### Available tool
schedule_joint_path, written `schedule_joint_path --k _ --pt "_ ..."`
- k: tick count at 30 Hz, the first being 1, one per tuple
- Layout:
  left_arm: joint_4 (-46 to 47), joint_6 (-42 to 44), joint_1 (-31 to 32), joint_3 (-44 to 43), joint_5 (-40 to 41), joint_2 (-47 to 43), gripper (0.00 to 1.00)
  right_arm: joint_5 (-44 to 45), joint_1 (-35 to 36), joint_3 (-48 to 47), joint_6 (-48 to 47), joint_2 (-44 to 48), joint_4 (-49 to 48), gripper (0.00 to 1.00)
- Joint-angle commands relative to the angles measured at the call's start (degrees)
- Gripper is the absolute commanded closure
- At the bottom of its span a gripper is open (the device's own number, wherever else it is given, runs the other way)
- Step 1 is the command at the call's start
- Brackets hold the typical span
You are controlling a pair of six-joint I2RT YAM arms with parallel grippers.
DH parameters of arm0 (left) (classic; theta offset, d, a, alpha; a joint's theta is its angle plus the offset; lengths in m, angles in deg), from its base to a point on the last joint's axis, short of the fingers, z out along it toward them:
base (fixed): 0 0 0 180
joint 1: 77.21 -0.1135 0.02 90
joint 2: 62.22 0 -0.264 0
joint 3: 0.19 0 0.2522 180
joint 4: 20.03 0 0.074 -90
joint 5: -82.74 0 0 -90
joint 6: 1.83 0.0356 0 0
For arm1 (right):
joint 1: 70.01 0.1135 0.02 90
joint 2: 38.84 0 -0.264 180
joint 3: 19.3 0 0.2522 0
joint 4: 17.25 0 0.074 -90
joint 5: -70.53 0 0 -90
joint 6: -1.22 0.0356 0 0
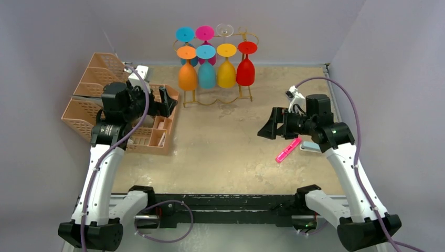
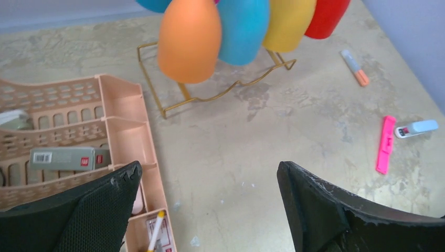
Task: Take the wine glass off the wine glass rack
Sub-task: Move the wine rack to the center of the board.
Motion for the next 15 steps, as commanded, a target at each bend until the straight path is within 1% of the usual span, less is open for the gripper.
schedule_joint_path --k 1,4,6,7,11,12,14,15 --pt "2.03 -1.62 0.77 -5.98 -5.33 2.47 0.00 0.10 2.73 0.06 1.41 -2.15 -3.67 0.01" --pt "0.39 -0.73 1.86 -7.38 -10.05 5.72 0.00 2.39 4.20 -0.24 1.14 -4.90 -3.99 0.01" --pt "1.15 1.14 3.39 -6.81 -13.89 7.46 0.00 4.44 4.69 -0.27 0.90 -6.52 -4.12 0.01" --pt "1.97 1.90 4.36 -6.17 -14.37 8.14 0.00 5.55 4.72 -0.09 1.02 -7.18 -4.44 0.01" --pt "8.75 1.89 8.53 -1.78 -7.33 9.10 0.00 10.25 4.73 0.96 1.74 -9.03 -6.23 0.01" --pt "10.98 3.61 8.99 -0.21 -8.84 9.13 0.00 11.58 4.72 1.28 2.07 -9.39 -6.88 0.01" --pt "14.82 8.21 9.19 2.91 -15.60 9.26 0.00 14.31 4.72 2.09 2.74 -9.74 -8.72 0.01" --pt "17.35 8.63 9.20 4.40 -16.20 9.26 0.00 15.52 4.73 2.71 3.13 -9.80 -10.20 0.01"
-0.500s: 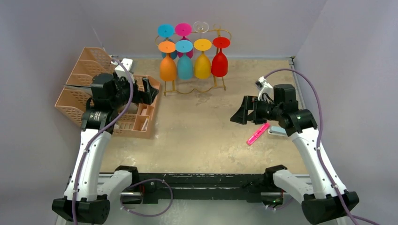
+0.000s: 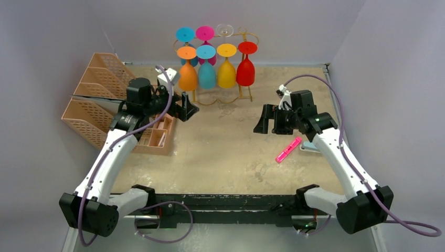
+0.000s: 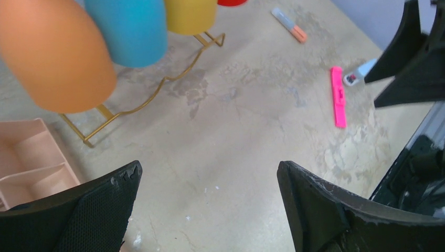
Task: Take the wine glass off the wine glass rack
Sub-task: Move the wine rack to the center of the board.
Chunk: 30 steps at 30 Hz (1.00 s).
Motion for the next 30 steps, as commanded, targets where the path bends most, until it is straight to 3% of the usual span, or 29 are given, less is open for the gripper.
schedule_joint_path --k 1,4,11,18,20,25,30 --pt "13.39 5.01 0.67 6.36 -3.98 -0.11 0.00 8.13 0.24 2.12 2.60 -0.04 -6.51 0.01" --pt "19.25 0.09 0.62 9.81 1.34 0.08 0.00 9.90 0.18 4.34 7.69 -0.34 -10.17 0.01" --pt "25.60 -2.93 0.61 13.00 2.30 3.22 0.00 15.86 -0.71 5.73 14.45 -5.50 -18.53 0.01" --pt "31.44 -3.82 0.54 14.50 -0.07 9.15 0.00 7.65 -6.90 8.89 23.57 -18.57 -42.40 0.01" --pt "31.53 -3.82 0.61 14.31 -2.16 10.40 0.00 3.85 -8.04 5.62 24.35 -24.42 -46.37 0.01" --pt "33.24 -4.11 0.61 17.20 -5.52 8.43 0.00 -4.02 -9.69 -7.31 22.31 -38.00 -46.05 0.01" --pt "32.44 -2.26 0.61 21.38 -7.14 1.99 0.00 -9.18 -12.15 -13.45 28.32 -47.59 -55.39 0.05"
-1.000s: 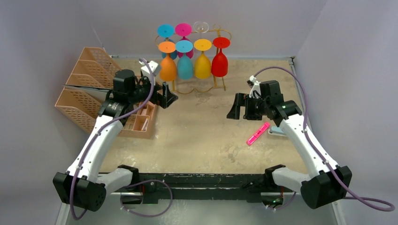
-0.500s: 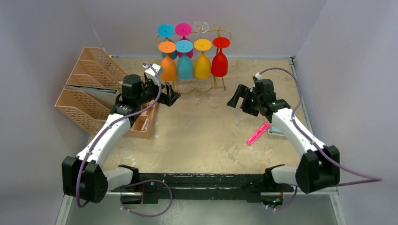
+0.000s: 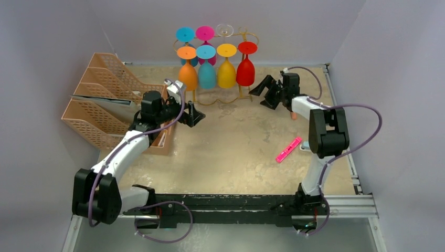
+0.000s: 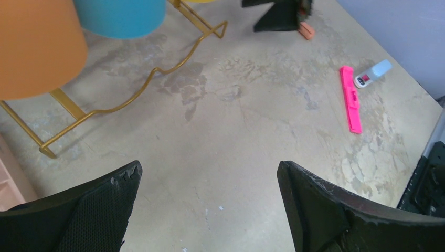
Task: Take the wine glass off the wine glass rack
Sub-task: Move the wine rack to the center of the board.
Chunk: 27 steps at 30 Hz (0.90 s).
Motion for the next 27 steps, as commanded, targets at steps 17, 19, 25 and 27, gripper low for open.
schedule_joint_path --k 17,19,25,27 --pt "-7.22 5.13 0.06 2.30 -3.82 -16.95 0.00 -17.89 -1.99 -34.79 10.42 -25.45 0.14 0.20" --pt "-7.53 5.02 0.06 2.10 -3.86 -16.97 0.00 -18.72 -1.79 -36.11 9.54 -26.37 3.81 0.22" --pt "-9.38 5.75 0.06 2.08 -3.94 -18.09 0.00 -22.05 -0.96 -36.11 8.85 -27.77 5.80 0.22" --pt "-9.90 6.01 0.06 2.01 -3.95 -18.49 0.00 -24.73 -0.27 -37.21 8.31 -28.70 6.20 0.22"
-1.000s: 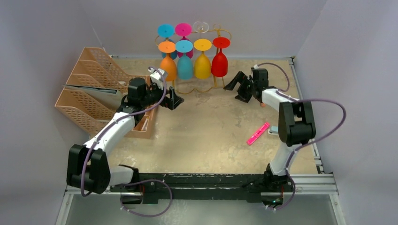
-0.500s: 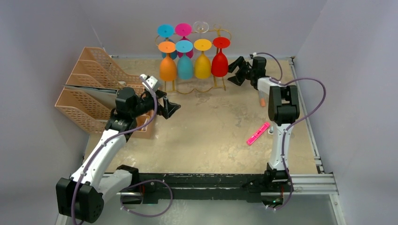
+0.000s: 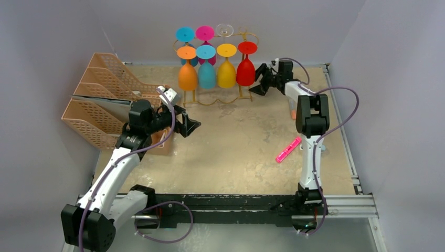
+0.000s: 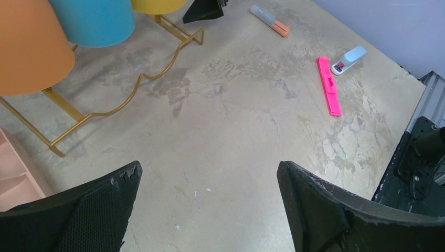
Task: Take the wine glass off the wine glass rack
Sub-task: Move the wine rack to the center of the board.
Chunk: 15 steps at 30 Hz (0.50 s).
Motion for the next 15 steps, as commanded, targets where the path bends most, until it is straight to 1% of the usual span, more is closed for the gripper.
schedule_joint_path --k 1,3,6,9,11,15 --pt "-0.72 2.05 0.06 -1.51 -1.06 -1.79 0.00 -7.28 1.82 -3.59 -2.07 -1.92 3.43 0.22" --pt "-1.45 2.24 0.06 -1.87 -0.78 -1.98 0.00 -8.58 2.20 -3.74 -2.01 -2.63 3.11 0.22" --pt "-2.12 2.38 0.06 -1.98 -0.46 -2.42 0.00 -8.06 2.72 -4.00 -2.61 -3.24 4.28 0.22" --pt "-2.79 2.47 0.06 -2.06 -0.10 -2.98 0.00 -7.70 3.55 -5.85 -6.01 -3.89 11.11 0.22" --pt "-2.93 2.26 0.06 -1.90 0.31 -3.23 0.00 -5.83 4.29 -5.44 -9.27 -3.26 15.41 0.21" --pt "-3.98 2.12 0.06 -2.14 0.39 -3.80 0.00 -2.04 4.64 -3.40 -13.32 -1.91 20.03 0.20"
